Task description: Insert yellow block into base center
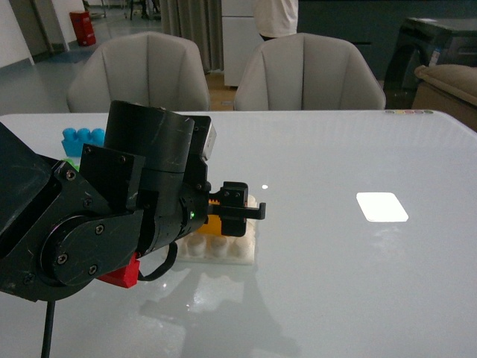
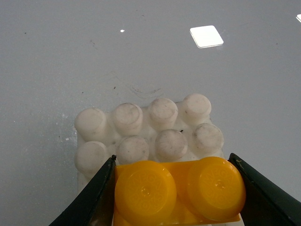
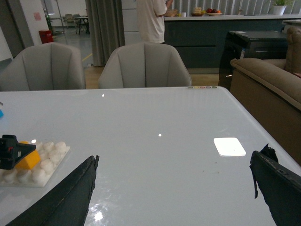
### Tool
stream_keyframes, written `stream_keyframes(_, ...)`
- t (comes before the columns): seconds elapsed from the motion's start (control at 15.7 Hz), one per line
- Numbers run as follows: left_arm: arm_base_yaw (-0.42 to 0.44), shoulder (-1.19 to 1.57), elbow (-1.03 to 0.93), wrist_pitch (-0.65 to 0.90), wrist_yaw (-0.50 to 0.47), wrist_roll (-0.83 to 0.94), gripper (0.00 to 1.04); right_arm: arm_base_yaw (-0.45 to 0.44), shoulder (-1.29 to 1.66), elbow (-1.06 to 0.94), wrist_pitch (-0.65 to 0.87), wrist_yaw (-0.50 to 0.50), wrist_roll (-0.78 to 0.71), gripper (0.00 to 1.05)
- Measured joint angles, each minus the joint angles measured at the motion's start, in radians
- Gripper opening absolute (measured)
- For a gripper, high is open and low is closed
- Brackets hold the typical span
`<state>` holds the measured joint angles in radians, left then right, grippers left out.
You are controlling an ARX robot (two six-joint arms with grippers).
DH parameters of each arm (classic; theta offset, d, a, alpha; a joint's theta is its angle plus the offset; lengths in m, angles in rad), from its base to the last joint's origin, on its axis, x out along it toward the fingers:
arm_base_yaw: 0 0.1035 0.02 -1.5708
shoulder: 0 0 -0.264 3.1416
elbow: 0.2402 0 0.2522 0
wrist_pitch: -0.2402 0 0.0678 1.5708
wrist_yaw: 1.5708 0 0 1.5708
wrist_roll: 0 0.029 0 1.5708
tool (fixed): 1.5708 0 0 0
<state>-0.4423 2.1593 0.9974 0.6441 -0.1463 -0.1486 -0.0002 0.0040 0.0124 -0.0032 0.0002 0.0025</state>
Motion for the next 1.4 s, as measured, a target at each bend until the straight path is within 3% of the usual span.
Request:
stream_keyframes(0.83, 0.023, 0.075, 0.027, 0.028, 0.02, -0.021, 0.62, 0.0, 0.0, 0.0, 0.0, 0.0, 0.0, 0.98)
stream_keyframes(0.89, 0.023, 0.075, 0.029, 0.023, 0.023, -0.032, 0.66, 0.0, 0.0, 0.0, 0.0, 0.0, 0.0, 0.98)
stream_keyframes(1.08, 0.028, 0.077, 0.029, 0.004, 0.032, -0.044, 1.0, 0.0, 0.0, 0.0, 0.0, 0.0, 0.0, 0.98)
stream_keyframes(1.4, 0.05, 0.029, 0.028, 0.01, 0.044, -0.063, 0.98, 0.0, 0.0, 0.0, 0.0, 0.0, 0.0, 0.98)
